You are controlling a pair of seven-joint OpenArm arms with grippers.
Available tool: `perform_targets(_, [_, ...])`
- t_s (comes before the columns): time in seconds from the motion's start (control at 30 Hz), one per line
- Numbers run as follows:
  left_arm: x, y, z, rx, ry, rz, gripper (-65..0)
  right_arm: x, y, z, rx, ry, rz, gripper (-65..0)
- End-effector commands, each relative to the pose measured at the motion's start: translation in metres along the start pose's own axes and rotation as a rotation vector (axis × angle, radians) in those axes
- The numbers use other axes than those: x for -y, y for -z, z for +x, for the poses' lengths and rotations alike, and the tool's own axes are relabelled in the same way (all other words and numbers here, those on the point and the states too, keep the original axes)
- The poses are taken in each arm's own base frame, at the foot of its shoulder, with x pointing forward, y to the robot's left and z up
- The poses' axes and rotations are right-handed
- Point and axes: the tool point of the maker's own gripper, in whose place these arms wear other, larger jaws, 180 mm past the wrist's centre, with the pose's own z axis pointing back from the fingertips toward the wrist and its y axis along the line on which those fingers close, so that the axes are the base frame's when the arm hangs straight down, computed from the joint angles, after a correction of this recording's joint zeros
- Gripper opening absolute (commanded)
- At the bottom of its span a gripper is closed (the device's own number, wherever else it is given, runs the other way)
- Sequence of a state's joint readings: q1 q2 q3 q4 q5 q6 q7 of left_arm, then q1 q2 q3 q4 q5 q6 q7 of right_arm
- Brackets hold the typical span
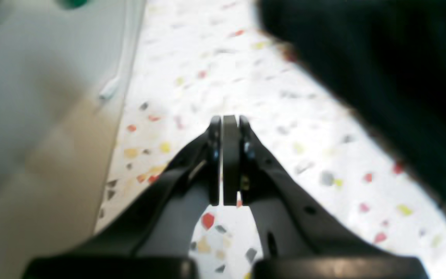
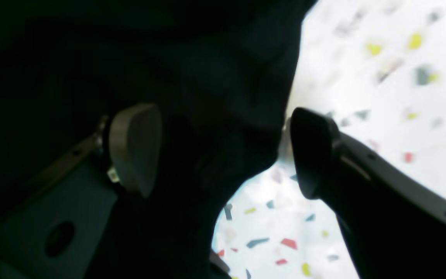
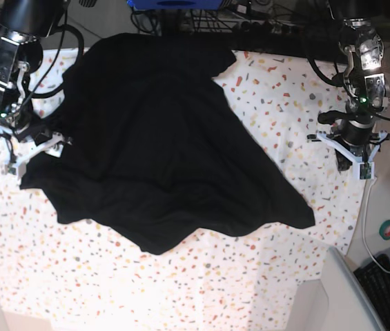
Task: Layout the t-shirt on the table in an organized manner, then fold the t-shirt properly
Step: 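Drag the shirt outward with both grippers and release it flat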
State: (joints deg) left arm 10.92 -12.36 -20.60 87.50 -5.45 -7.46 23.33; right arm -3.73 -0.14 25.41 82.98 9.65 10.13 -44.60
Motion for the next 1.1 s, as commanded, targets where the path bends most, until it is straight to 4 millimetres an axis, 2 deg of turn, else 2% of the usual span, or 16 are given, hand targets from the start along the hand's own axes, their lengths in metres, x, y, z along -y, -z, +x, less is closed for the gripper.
perform_targets(0.0, [-0.013, 0.000, 0.012, 0.038, 0.006, 0.034, -63.4, -0.001, 0.002, 0.020, 0.052, 0.002, 0.006, -15.8])
perform_targets(0.1, [-0.013, 0.001, 0.004, 0.017, 0.001, 0.034, -63.0, -0.003, 0.021, 0.015, 0.031, 0.024, 0.017, -16.4])
perform_targets(0.17, [-0.012, 0.002, 0.003, 0.015, -0.001, 0.031, -62.9, 0.008, 0.029, 0.014, 0.022, 0.023, 0.003, -21.2])
perform_targets(0.23, [-0.014, 0.001, 0.001, 0.011, -0.003, 0.036, -62.9, 0.013, 0.033, 0.014, 0.019, 0.024, -0.004, -30.2])
perform_targets(0.3, [-0.017, -0.002, -0.003, 0.003, -0.003, 0.043, -62.9, 0.018, 0.032, 0.018, 0.028, 0.020, -0.011, -45.5])
perform_targets(0.37, [-0.022, -0.004, -0.004, 0.003, -0.008, 0.054, -62.9, 0.020, 0.029, 0.034, 0.059, 0.009, -0.015, -62.6])
perform_targets(0.4, [-0.028, -0.005, -0.003, 0.007, -0.017, 0.070, -62.9, 0.019, 0.028, 0.047, 0.080, 0.001, -0.010, -65.0])
perform_targets(0.6, [-0.039, -0.007, -0.009, -0.001, -0.053, 0.104, -62.9, 0.021, 0.022, 0.125, 0.180, -0.004, -0.011, -65.0])
perform_targets(0.7, [-0.039, -0.007, -0.009, -0.001, -0.053, 0.104, -62.4, 0.020, 0.026, 0.154, 0.189, 0.014, 0.000, -65.0])
perform_targets(0.77, [-0.039, -0.009, -0.013, -0.010, -0.050, 0.103, -56.4, 0.022, 0.029, 0.171, 0.187, 0.031, 0.006, -65.0])
perform_targets(0.83, [-0.039, -0.010, -0.015, -0.013, -0.047, 0.103, -43.8, 0.016, 0.034, 0.191, 0.198, 0.056, 0.027, -65.0])
perform_targets(0.93, [-0.038, -0.013, -0.022, -0.027, -0.045, 0.101, -24.5, 0.019, 0.037, 0.221, 0.247, 0.094, 0.035, -65.0])
perform_targets(1.0, [-0.036, -0.013, -0.023, -0.030, -0.043, 0.097, -17.6, 0.014, 0.038, 0.237, 0.271, 0.108, 0.048, -65.0])
perform_targets(1.07, [-0.034, -0.014, -0.027, -0.034, -0.086, 0.083, -16.5, 0.018, 0.034, 0.254, 0.294, 0.075, 0.018, -65.0])
